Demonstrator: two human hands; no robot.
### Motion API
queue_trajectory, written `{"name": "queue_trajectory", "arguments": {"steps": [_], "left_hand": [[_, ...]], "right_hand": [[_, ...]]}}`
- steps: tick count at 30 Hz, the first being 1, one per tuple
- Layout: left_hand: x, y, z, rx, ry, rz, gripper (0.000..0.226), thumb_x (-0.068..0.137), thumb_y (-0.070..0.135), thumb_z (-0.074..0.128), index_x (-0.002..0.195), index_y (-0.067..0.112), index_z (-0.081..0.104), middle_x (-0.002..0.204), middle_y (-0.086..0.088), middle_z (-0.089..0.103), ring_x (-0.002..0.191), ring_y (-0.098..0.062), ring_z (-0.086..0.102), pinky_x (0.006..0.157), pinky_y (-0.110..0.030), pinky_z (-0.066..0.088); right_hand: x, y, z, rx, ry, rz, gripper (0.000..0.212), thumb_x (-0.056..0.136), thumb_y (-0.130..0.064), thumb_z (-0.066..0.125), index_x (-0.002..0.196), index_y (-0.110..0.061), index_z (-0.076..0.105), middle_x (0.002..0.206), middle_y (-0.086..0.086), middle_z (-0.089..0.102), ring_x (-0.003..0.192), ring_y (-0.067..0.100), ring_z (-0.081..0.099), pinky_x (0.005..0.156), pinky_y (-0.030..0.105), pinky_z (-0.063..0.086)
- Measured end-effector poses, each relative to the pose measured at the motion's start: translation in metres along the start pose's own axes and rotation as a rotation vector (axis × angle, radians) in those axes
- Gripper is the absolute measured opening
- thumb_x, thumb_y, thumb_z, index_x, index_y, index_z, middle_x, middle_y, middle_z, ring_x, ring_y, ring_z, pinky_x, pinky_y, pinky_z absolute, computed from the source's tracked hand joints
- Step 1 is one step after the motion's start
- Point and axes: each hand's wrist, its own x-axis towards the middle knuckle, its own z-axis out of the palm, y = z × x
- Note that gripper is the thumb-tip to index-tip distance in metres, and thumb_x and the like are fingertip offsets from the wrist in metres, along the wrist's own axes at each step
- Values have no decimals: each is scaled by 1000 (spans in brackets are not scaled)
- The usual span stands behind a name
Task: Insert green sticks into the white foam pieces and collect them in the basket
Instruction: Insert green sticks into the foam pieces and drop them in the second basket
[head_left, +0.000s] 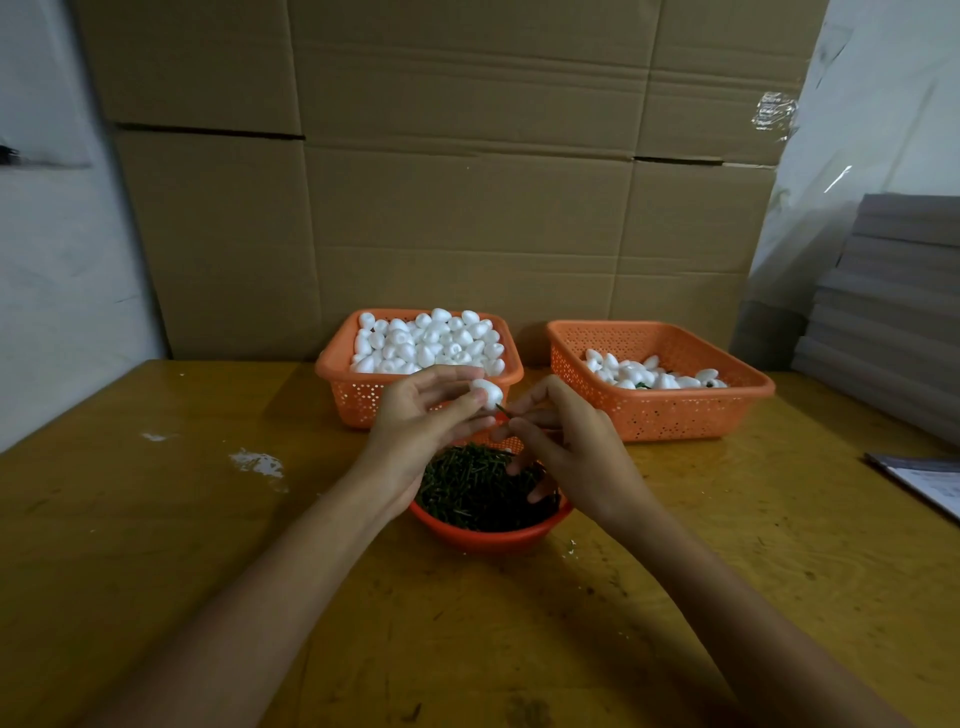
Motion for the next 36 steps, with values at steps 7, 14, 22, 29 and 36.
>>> {"name": "queue_trajectory", "arguments": {"steps": [7, 14, 22, 29, 36], "left_hand": [[-2, -2, 2, 198, -60, 61, 26, 84, 7, 85, 109, 10, 77, 105, -10, 80, 96, -27, 79, 83, -30, 63], [-3, 0, 3, 202, -96, 91, 41, 82, 4, 86, 118, 21, 74, 110, -6, 80, 101, -24, 78, 84, -32, 63], [-4, 3, 1, 160, -229, 108, 55, 80, 2, 88, 127, 20, 67, 116, -8, 79, 116, -22, 73, 88, -27, 59], [-2, 1, 0, 167, -202, 113, 47, 81, 3, 87, 122, 18, 69, 117, -7, 79, 117, -21, 72, 89, -28, 59], [-5, 1, 9, 300, -91, 212, 46, 88, 9, 83, 128, 22, 65, 121, 3, 77, 115, -15, 72, 103, -44, 55]], "right_hand": [[-1, 3, 2, -41, -4, -51, 21, 105, -15, 61, 101, -26, 43, 96, -3, 77, 63, 19, 74, 46, 34, 59], [0, 4, 2, -31, -14, -31, 22, 105, -16, 61, 101, -26, 41, 99, -2, 77, 68, 19, 75, 48, 33, 59], [-2, 4, 5, -100, 28, -61, 20, 104, -14, 61, 110, -13, 41, 101, -3, 74, 80, 13, 76, 52, 44, 62], [-2, 3, 3, -104, 27, -73, 19, 104, -13, 61, 110, -15, 43, 100, -4, 74, 79, 17, 76, 52, 47, 61], [1, -3, -12, -122, 155, -89, 16, 97, -9, 63, 101, -17, 51, 89, 2, 76, 73, 17, 74, 60, 54, 59]]}}
